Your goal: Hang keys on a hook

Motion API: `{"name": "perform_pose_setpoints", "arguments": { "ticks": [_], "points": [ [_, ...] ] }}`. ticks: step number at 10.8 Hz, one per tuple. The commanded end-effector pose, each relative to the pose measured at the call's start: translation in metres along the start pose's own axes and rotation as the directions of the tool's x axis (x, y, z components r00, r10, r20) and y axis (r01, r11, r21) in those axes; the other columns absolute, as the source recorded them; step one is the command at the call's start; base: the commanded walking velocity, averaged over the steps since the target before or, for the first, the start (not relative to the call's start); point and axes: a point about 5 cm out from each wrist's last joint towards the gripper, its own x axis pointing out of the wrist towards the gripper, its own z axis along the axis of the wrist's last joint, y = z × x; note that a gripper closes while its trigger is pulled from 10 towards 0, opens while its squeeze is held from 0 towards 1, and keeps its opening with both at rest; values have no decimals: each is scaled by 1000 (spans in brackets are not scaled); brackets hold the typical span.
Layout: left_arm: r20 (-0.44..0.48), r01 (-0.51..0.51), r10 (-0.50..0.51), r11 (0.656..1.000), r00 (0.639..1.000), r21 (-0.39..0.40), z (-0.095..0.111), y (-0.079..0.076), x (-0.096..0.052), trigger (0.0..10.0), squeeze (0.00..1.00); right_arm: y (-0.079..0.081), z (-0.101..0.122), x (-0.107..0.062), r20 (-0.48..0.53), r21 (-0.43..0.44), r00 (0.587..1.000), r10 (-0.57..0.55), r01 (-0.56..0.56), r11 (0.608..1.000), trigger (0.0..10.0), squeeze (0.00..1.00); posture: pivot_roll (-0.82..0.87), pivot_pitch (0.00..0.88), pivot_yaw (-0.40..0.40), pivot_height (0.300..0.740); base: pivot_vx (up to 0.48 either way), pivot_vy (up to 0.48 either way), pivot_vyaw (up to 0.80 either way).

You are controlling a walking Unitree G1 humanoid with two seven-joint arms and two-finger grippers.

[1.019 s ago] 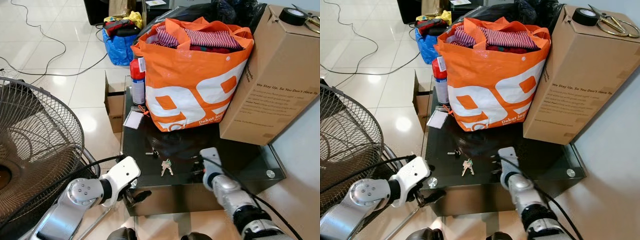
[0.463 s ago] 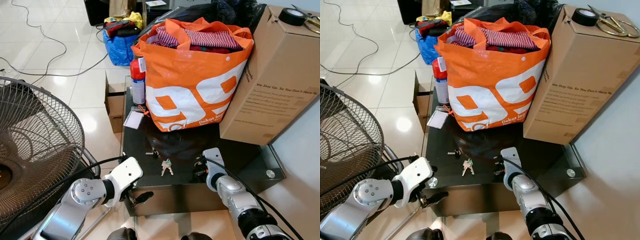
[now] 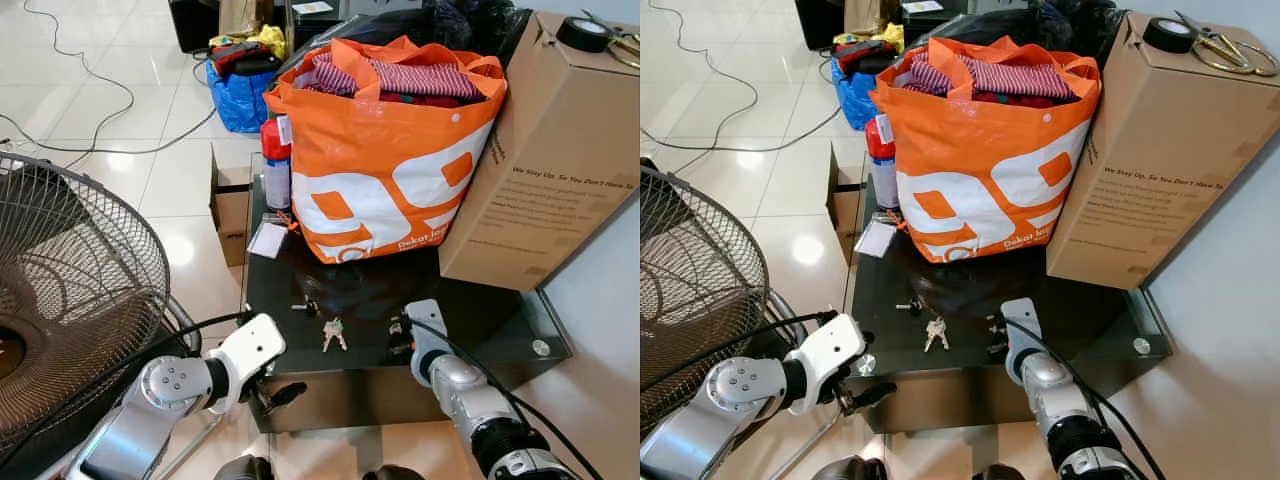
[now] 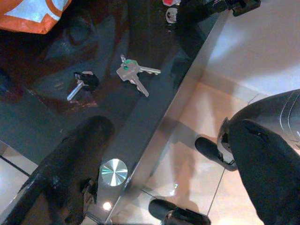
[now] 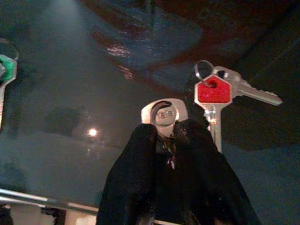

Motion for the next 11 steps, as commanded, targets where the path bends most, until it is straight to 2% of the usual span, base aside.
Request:
{"name": "perform_pose_setpoints", "arguments": {
  "ticks": [1, 5, 6, 7, 8, 9, 11],
  "points": [
    [3, 5, -5, 1000, 1000, 18, 2, 0, -1, 10000, 227, -2, 2, 1, -1, 1, 1000, -23, 23, 1000, 10000, 0, -75, 64, 0, 740, 0, 0, 0],
    [-3, 10, -10, 1000, 1000, 21, 2, 0, -3, 10000, 224, 2, 6, 3, 26, 38, 999, -34, 33, 999, 10000, 0, -70, 76, 8, 740, 0, 0, 0],
    [-2, 12, -12, 1000, 1000, 20, 3, 0, -3, 10000, 224, 3, 7, 3, 45, 64, 999, -20, 17, 998, 10000, 980, -70, 79, 8, 740, 0, 0, 0],
    [-2, 12, -12, 1000, 1000, 20, 2, 0, -3, 10000, 227, 3, 8, 3, 48, 62, 999, -24, 21, 998, 10000, 1000, -72, 81, 7, 740, 0, 0, 0],
    [-2, 13, -13, 1000, 1000, 20, 3, 0, -3, 10000, 227, 2, 8, 3, 53, 61, 998, -31, 28, 998, 10000, 780, -70, 85, 4, 740, 0, 0, 0],
    [-1, 12, -12, 1000, 1000, 20, 4, -1, -2, 10000, 224, 1, 9, 3, 51, 56, 998, -40, 37, 998, 10000, 0, -67, 90, 1, 740, 0, 0, 0],
    [-3, 12, -12, 1000, 1000, 16, 3, -2, -4, 10000, 227, 1, 7, 4, 36, 57, 997, -69, 67, 996, 10000, 0, -64, 94, -1, 740, 0, 0, 0]
  ]
}}
